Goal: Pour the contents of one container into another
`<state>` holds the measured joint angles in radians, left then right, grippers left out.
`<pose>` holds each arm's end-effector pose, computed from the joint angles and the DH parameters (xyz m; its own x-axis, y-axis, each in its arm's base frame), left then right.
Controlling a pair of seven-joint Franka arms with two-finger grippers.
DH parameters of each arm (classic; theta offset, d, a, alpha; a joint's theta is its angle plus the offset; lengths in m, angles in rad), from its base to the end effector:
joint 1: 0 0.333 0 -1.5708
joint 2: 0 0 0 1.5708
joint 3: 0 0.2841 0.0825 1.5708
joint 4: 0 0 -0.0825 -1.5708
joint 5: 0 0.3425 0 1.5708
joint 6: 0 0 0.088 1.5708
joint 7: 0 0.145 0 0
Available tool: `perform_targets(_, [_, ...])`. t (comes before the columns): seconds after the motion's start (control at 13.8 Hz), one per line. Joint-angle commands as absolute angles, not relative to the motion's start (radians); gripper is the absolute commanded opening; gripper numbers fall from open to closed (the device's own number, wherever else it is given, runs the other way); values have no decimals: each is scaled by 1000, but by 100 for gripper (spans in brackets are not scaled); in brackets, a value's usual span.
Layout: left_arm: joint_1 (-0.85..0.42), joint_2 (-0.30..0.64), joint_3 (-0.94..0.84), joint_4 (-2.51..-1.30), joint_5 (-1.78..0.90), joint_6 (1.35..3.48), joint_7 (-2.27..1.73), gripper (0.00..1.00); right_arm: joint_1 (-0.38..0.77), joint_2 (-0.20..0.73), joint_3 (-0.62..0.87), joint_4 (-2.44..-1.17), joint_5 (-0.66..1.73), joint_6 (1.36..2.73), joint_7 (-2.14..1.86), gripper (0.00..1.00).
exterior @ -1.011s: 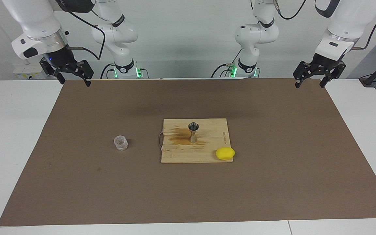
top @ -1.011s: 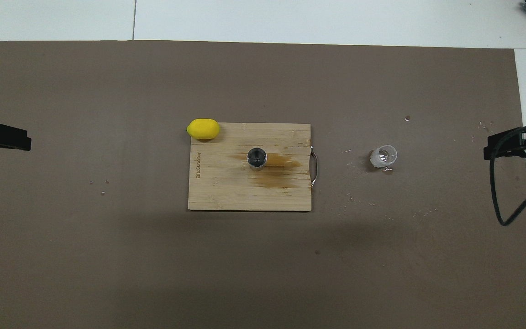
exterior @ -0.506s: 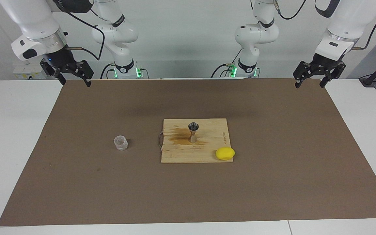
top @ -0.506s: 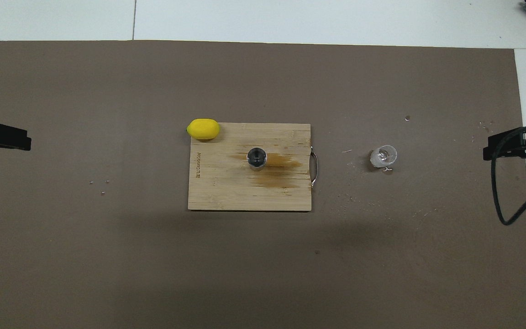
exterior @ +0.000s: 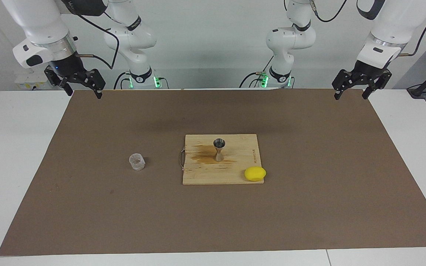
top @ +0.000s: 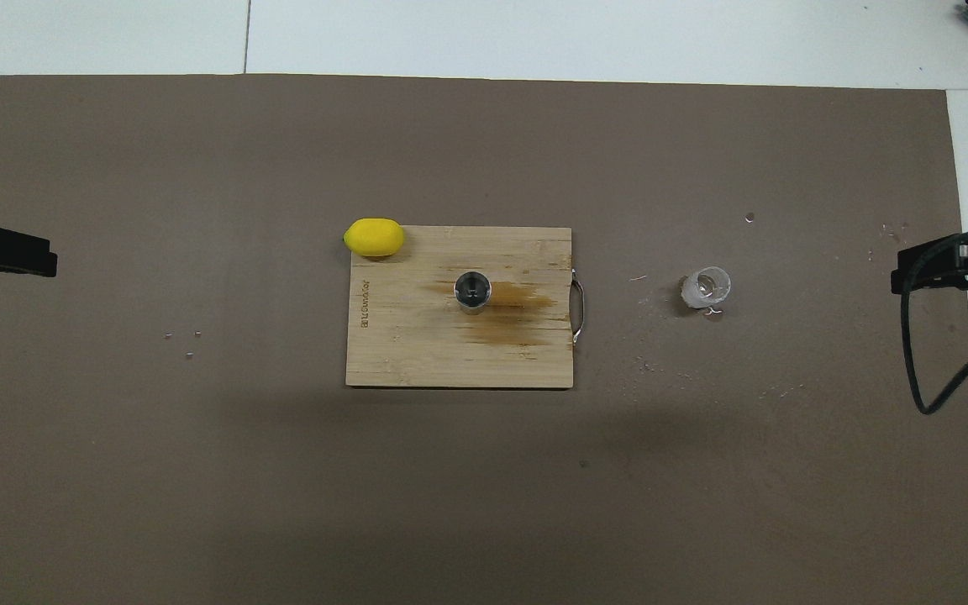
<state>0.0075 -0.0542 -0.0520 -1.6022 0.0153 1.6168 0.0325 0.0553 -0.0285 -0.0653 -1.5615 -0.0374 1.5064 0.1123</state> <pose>0.5049 -0.0210 0.5728 0.9947 -0.0776 0.0680 -0.0764 -0.9969 -0.0203 0.4975 -0.0110 0.5675 0.9920 -0.1242 -0.0225 -0.1233 -0.9916 0.0383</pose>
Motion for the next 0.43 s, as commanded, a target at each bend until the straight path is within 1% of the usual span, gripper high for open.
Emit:
perform_targets(0.0, [11,-74,-51,-1626,6,1635,31,100,54,-41,-63,-1582,-34,1517,97,100])
perform_targets(0.36, [11,-74,-51,-1625,5,1635,31,100,54,-41,-63,-1582,-34,1522,98,100])
